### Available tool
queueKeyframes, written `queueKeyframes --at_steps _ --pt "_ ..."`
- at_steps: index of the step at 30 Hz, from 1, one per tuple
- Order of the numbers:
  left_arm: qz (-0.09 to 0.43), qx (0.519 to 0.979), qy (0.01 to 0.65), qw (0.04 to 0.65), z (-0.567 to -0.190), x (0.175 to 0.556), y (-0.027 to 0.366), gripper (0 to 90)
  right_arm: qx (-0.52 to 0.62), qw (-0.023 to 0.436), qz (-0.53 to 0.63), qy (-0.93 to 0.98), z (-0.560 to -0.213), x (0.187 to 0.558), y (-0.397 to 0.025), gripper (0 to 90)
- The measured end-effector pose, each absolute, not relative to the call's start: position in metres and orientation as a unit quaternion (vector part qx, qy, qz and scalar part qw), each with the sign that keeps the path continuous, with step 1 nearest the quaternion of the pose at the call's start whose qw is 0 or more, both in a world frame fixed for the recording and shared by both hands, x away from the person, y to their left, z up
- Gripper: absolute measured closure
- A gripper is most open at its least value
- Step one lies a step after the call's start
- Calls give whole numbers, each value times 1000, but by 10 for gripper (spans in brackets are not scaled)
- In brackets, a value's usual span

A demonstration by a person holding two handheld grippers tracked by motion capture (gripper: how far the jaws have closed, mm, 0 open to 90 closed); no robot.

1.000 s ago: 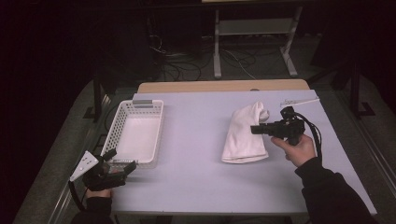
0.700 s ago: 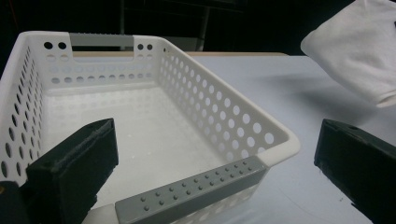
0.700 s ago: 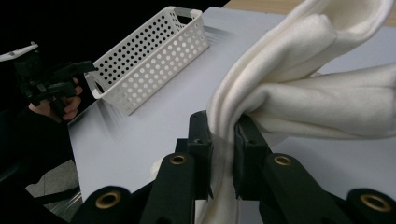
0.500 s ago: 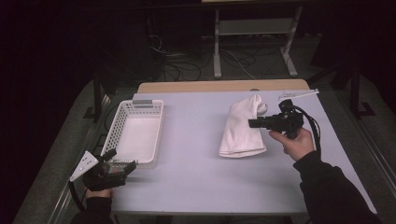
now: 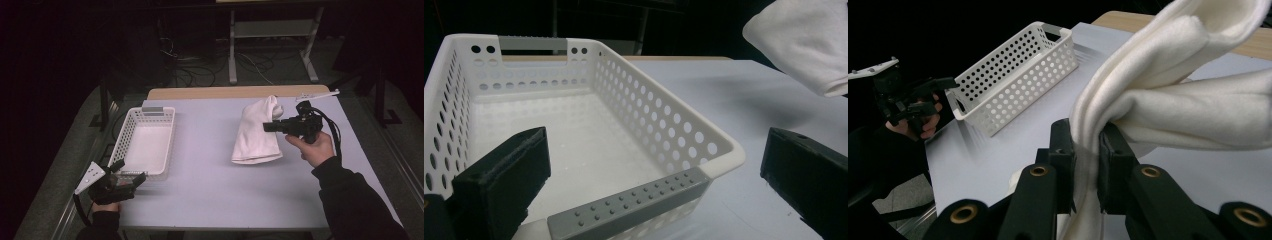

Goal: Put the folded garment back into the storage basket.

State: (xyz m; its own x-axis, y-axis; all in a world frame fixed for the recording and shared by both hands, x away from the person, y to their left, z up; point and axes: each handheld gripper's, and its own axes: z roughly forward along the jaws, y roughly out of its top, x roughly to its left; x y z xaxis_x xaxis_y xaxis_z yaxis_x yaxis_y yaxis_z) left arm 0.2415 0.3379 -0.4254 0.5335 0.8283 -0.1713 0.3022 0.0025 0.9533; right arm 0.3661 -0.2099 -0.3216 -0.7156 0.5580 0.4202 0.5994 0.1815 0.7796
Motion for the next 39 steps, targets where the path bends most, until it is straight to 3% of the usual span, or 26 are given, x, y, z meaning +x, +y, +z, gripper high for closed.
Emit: queueKeyframes --at_steps 39 --pt "231 667 423 568 -426 242 338 0 -351 17 -531 -771 -289 390 -170 779"
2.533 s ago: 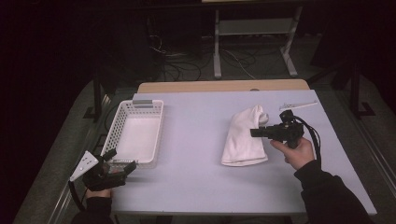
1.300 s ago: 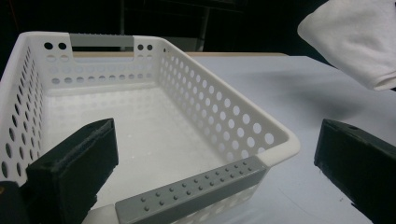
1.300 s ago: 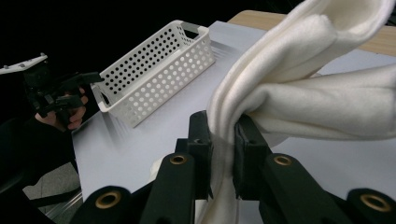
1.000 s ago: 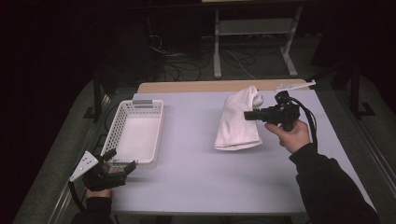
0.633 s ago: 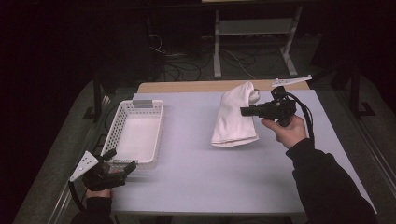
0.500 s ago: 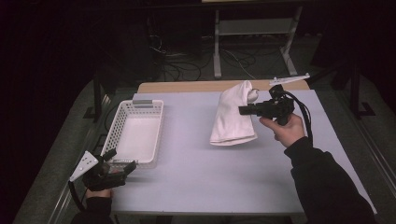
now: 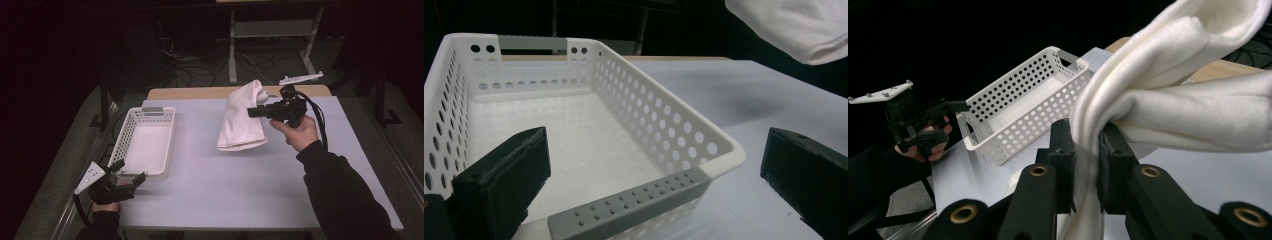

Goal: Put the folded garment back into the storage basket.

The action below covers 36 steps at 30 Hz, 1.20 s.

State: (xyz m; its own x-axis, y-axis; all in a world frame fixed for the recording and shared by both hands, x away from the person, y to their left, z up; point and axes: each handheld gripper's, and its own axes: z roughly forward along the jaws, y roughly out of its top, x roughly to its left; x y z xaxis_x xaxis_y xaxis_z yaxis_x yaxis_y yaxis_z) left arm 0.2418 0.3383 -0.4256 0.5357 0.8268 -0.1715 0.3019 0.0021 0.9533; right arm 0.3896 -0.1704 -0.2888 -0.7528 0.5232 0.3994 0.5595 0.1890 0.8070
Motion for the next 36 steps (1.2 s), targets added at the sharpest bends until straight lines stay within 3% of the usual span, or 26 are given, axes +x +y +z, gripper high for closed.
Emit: queueKeyframes --at_steps 36 --pt "230 666 423 569 -425 242 338 0 -324 12 -535 -780 -266 408 -123 779"
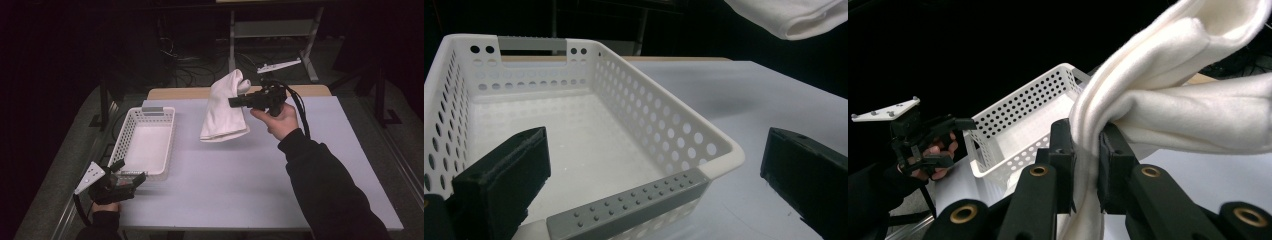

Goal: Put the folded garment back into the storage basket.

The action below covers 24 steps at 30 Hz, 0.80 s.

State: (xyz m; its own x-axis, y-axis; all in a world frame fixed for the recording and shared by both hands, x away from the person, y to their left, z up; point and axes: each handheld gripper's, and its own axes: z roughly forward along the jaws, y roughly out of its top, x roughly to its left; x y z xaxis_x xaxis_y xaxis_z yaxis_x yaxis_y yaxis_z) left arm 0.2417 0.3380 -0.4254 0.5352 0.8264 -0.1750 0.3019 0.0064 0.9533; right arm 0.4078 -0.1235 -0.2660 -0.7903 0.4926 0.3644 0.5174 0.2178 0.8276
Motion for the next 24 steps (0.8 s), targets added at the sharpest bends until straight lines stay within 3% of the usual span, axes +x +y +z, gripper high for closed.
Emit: queueKeyframes --at_steps 24 --pt "231 666 423 570 -425 242 338 0 -300 11 -544 -784 -251 414 -83 779"
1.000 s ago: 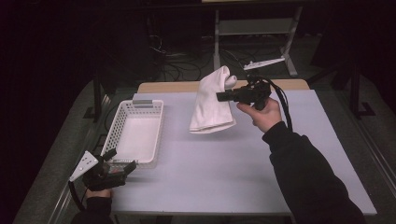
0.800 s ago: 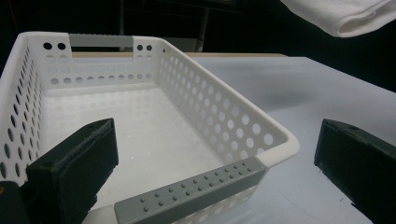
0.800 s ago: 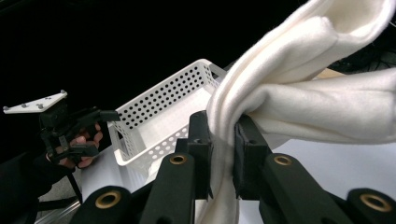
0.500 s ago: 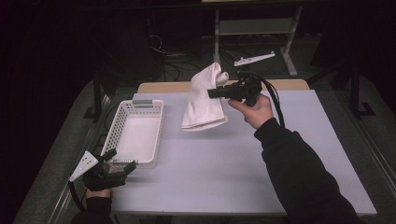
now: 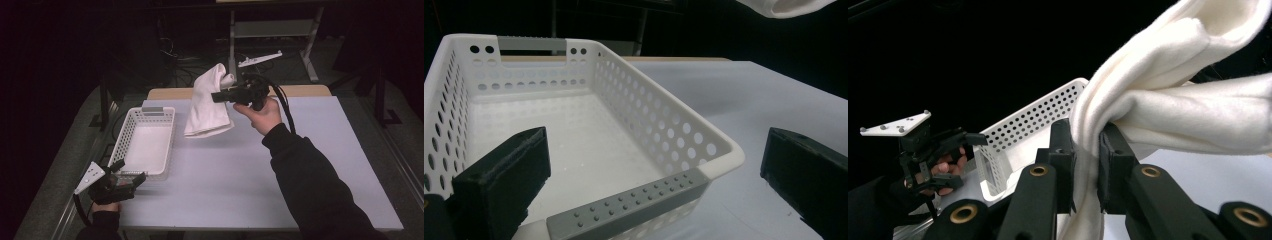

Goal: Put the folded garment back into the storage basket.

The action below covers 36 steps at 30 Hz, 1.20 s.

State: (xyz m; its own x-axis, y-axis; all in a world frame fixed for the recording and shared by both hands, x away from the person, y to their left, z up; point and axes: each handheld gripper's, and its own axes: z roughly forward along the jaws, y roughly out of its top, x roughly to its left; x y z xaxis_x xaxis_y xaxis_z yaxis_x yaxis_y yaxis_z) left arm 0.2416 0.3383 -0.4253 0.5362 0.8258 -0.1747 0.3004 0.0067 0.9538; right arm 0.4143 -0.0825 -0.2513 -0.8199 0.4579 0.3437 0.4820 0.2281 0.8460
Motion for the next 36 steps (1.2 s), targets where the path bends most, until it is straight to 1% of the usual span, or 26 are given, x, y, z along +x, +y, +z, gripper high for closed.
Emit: queueKeyframes --at_steps 36 --pt "230 662 424 574 -425 242 339 0 -251 22 -542 -802 -234 417 -8 779"
